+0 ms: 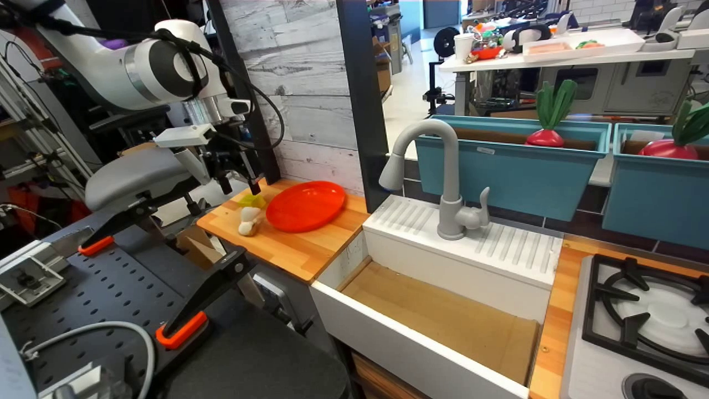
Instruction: Pick up the yellow object from the counter and put it on the plate
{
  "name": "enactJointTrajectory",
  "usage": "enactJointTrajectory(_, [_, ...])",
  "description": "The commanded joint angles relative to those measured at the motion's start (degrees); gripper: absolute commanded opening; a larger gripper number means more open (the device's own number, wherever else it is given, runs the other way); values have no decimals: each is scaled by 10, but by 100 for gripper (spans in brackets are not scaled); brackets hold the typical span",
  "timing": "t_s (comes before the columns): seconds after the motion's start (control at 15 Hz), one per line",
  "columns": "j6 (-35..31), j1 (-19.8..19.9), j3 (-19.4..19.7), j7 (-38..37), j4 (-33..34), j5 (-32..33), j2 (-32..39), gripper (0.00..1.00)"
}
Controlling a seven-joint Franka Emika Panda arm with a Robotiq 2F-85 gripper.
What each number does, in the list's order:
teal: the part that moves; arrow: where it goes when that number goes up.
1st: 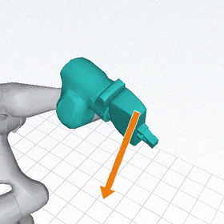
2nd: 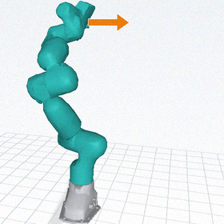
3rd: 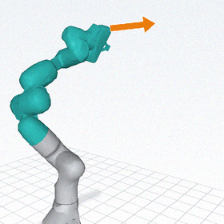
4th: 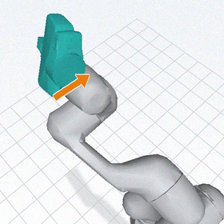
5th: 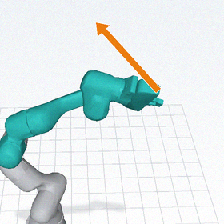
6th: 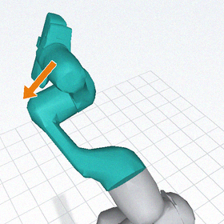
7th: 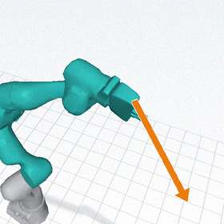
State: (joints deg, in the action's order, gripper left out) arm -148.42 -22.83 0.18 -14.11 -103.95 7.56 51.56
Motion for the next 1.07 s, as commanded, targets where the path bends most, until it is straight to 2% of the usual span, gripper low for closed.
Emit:
enactJointTrajectory(0.0, [10,-9,3,-10,70,3,52,100])
enactJointTrajectory(0.07, [13,-9,3,-9,84,1,64,100])
enactJointTrajectory(0.2, [29,-6,1,-5,109,-1,81,72])
enactJointTrajectory(0.67, [48,-5,3,-6,159,-2,113,19])
enactJointTrajectory(1.0, [64,14,-10,0,131,-15,70,17])
